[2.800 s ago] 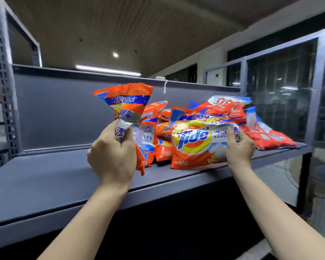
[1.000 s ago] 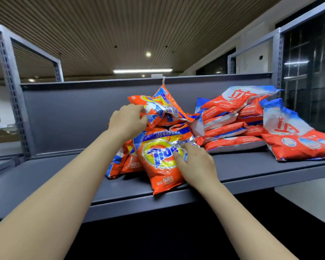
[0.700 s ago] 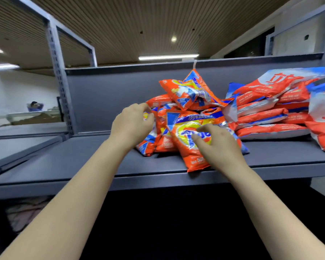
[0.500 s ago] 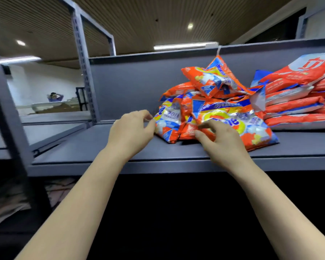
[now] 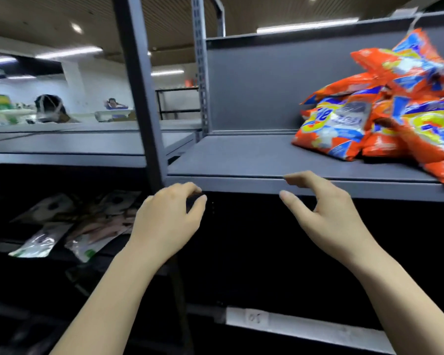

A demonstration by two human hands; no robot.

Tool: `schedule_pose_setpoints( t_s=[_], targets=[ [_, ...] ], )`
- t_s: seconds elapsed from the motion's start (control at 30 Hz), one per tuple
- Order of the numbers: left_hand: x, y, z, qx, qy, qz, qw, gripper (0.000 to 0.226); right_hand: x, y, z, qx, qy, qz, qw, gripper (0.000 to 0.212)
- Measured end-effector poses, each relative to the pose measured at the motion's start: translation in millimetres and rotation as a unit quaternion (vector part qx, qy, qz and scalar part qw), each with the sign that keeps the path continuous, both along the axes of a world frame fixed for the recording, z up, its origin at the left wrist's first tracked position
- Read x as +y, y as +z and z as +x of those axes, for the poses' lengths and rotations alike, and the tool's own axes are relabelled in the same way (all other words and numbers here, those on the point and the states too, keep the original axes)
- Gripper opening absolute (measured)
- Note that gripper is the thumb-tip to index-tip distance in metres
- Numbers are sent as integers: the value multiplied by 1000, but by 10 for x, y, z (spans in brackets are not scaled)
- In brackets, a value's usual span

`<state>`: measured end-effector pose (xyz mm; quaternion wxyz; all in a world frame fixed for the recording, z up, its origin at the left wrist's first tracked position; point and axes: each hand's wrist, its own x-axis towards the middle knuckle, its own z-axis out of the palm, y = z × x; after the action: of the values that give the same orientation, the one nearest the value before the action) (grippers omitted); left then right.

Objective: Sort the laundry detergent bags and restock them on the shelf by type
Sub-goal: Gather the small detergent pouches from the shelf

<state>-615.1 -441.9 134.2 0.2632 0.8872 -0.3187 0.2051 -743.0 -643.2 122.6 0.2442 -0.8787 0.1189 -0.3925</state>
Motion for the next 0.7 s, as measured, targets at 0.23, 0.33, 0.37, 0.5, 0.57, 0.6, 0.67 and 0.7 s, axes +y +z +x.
schedule_pose_setpoints(
  t_s=[0.23, 0.33, 0.37, 0.5, 0.57, 0.6, 0.67, 0.7],
  targets=[
    [1191, -346, 613, 56, 22, 31, 998, 26, 1088, -411, 705, 68, 41, 0, 997, 31],
    [1667, -469, 863, 77, 35, 25, 996, 24, 1513, -548, 1027, 99, 56, -10, 994, 33],
    [1811, -507, 939, 81, 42, 25, 996, 24, 1638, -588, 1133, 108, 60, -13, 992, 33],
    [2309, -654, 1241, 92, 83, 41, 991, 26, 2061, -720, 1543, 140, 81, -9, 987, 34],
    [2521, -734, 1401, 108, 103, 47, 988, 27, 2231, -777, 1745, 160, 94, -11, 982, 34],
    [2615, -774, 1480, 116, 113, 49, 986, 27, 2307, -806, 1847, 171, 101, -10, 980, 34],
    [2778, -851, 1628, 129, 131, 46, 982, 27, 2439, -861, 2050, 187, 114, -7, 976, 34],
    [2846, -892, 1701, 132, 140, 43, 980, 27, 2497, -891, 2153, 193, 119, -5, 974, 34]
  ],
)
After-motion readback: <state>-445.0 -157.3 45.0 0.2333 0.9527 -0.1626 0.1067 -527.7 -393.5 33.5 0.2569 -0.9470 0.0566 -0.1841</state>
